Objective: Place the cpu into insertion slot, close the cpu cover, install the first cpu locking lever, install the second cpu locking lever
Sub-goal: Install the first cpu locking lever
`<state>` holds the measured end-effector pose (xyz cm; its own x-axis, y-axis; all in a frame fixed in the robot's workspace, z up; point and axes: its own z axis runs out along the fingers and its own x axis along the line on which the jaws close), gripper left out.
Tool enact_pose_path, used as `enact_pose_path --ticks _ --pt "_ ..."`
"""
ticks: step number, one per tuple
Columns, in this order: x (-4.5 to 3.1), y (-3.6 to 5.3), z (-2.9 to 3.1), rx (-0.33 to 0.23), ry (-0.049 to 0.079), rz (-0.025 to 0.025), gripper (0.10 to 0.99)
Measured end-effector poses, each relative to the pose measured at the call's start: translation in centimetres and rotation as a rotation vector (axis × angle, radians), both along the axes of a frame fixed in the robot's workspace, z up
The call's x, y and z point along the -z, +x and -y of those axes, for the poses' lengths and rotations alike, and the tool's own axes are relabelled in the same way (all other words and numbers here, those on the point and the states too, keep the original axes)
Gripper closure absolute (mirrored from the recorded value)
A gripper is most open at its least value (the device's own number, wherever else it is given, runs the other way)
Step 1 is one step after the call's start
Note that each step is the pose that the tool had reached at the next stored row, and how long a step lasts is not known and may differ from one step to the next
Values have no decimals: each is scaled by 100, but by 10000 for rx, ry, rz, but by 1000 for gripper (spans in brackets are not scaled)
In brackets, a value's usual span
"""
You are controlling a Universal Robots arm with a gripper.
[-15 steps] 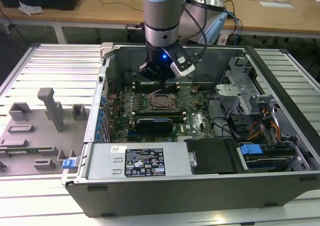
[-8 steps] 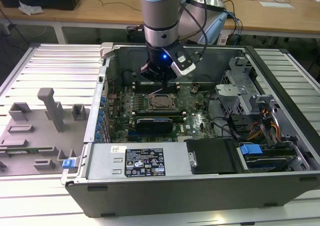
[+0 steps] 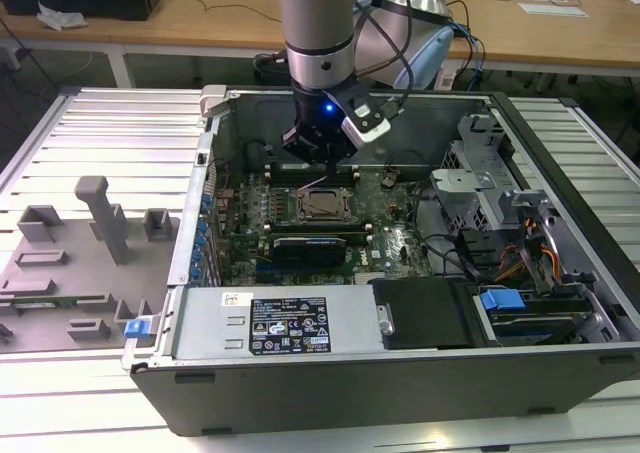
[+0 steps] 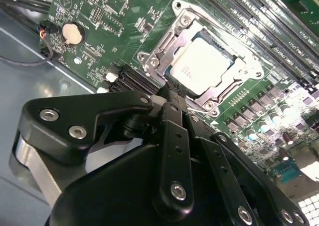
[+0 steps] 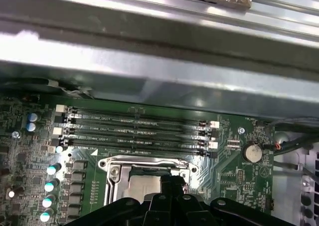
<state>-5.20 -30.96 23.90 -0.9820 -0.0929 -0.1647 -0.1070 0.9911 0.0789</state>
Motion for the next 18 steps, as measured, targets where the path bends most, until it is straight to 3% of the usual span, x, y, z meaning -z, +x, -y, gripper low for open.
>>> enact_pose_path --ticks 2,8,13,18 --pt "6 -1 -50 2 -44 6 980" --pt "16 -4 -67 1 37 37 980" --pt "37 -7 -73 2 290 72 980" --pt "61 -8 -80 1 359 105 980"
